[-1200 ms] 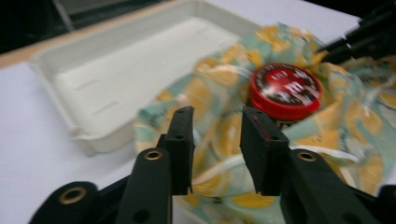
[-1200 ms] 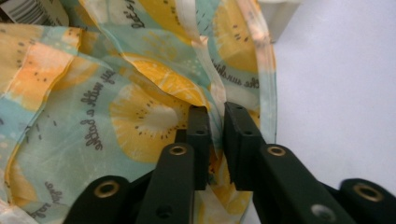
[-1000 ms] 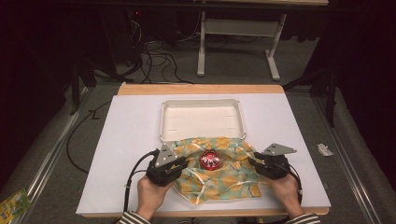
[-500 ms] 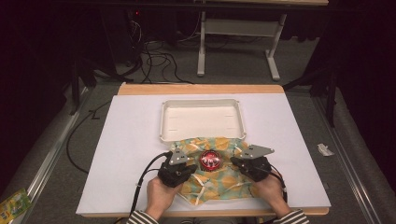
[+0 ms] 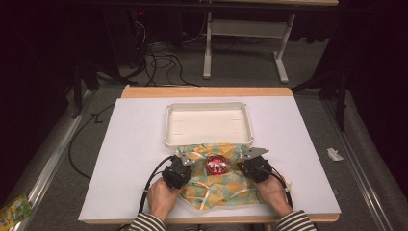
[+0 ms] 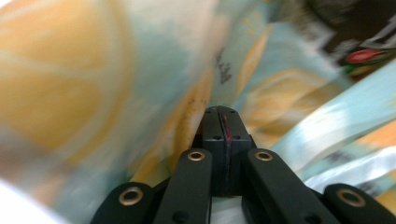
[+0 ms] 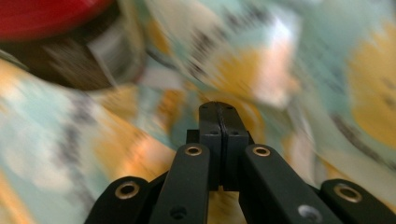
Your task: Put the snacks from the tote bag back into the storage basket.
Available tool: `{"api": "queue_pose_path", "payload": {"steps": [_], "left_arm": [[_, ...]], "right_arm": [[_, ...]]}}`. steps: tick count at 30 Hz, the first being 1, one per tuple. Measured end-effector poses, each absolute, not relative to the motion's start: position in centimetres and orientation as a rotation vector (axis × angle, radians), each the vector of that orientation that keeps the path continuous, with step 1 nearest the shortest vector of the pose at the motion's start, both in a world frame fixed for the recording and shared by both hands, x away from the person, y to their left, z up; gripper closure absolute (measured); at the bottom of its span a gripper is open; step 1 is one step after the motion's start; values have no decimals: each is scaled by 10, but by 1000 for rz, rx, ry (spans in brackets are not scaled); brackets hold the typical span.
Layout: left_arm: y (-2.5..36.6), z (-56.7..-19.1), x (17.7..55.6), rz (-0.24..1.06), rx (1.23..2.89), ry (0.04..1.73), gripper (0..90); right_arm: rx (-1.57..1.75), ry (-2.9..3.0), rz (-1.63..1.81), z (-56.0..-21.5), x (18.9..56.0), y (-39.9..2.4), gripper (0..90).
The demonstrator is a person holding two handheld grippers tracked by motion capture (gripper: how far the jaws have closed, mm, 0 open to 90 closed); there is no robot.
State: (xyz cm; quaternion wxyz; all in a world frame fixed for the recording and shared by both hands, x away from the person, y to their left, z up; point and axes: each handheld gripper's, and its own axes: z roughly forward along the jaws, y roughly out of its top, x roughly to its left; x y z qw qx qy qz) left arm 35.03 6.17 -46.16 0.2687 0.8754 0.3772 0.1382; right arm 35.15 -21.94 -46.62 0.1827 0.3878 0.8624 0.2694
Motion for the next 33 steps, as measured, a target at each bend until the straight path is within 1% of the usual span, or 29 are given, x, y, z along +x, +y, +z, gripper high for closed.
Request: {"api": "queue_pose_path", "payload": {"steps": [3,6,10,20,33], "left_arm": [[71,-462,351,400,2358,1041,900],[81,-462,355,400,2353,1070,900],[91,-462,358,383,2332,1100,900],[101,-463,360,366,2302,1107,900],[109,-466,366,365,2252,1114,900]], "right_arm": [[1166,2400,769,-466,354,-232,900],[1246,2361,777,-466,355,-252,900],[1302,2323,794,-467,353,-268,900],[1331,2315,795,-466,352,-277,900],[1369,2299,820,-467,339,-291,900]]}}
